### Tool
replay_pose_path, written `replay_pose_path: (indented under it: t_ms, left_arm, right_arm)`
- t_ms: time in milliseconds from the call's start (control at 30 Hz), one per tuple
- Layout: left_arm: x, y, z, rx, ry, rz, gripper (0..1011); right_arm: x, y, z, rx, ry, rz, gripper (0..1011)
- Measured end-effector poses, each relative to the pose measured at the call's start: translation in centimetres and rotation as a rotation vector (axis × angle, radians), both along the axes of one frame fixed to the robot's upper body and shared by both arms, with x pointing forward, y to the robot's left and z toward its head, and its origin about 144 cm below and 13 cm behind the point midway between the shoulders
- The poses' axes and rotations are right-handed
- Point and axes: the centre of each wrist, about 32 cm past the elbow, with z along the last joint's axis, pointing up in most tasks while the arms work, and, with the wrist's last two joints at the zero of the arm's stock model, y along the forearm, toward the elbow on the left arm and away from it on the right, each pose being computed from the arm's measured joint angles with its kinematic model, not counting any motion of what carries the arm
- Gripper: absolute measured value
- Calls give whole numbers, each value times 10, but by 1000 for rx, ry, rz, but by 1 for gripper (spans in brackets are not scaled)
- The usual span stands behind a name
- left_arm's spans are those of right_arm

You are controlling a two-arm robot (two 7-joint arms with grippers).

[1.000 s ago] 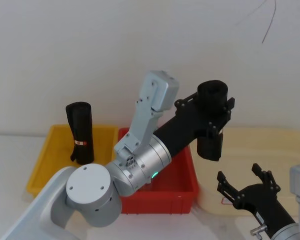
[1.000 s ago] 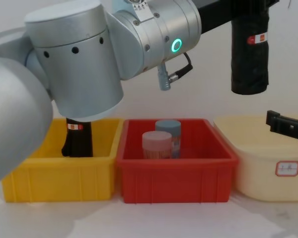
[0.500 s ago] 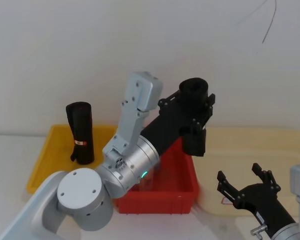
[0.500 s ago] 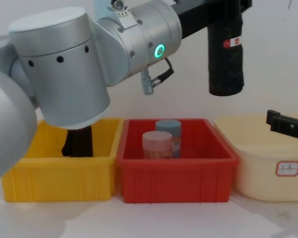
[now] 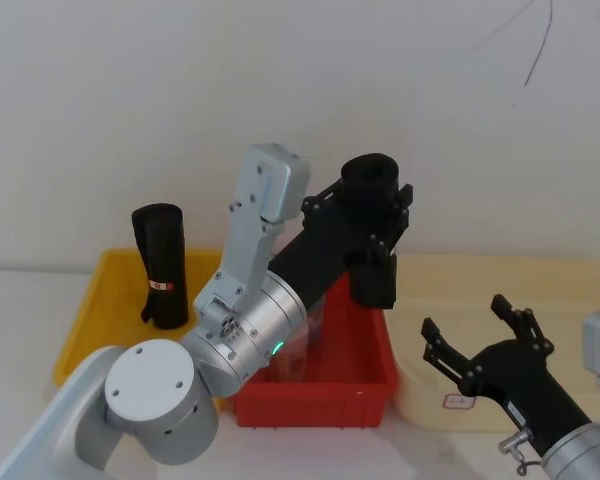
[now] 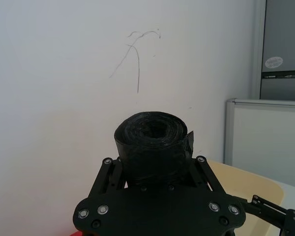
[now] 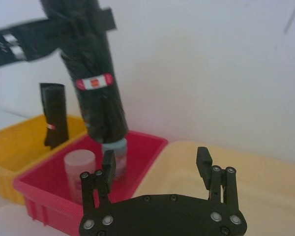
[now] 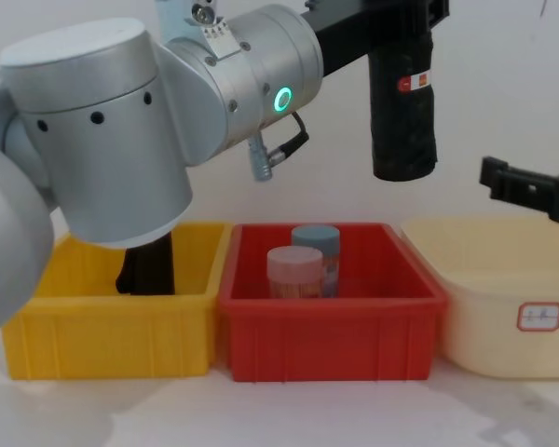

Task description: Pick up the garbage bag with the one hand and transfer it to the other hand.

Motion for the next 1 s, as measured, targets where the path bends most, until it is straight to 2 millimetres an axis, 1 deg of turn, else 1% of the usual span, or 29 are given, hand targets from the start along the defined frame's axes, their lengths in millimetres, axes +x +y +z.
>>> replay_pose_path:
  t_ms: [400, 700, 1000]
  left_arm:
    - [0, 2, -1, -2, 1, 10, 435]
    - [0, 2, -1, -3, 1, 14, 435]
    - [0, 2, -1, -3, 1, 15, 435]
  right_arm:
    - [7, 3, 10, -22, -41, 123, 1001]
    - [13, 4, 12, -47, -43, 195, 1001]
    - [24, 7, 13, -66, -55, 242, 1001]
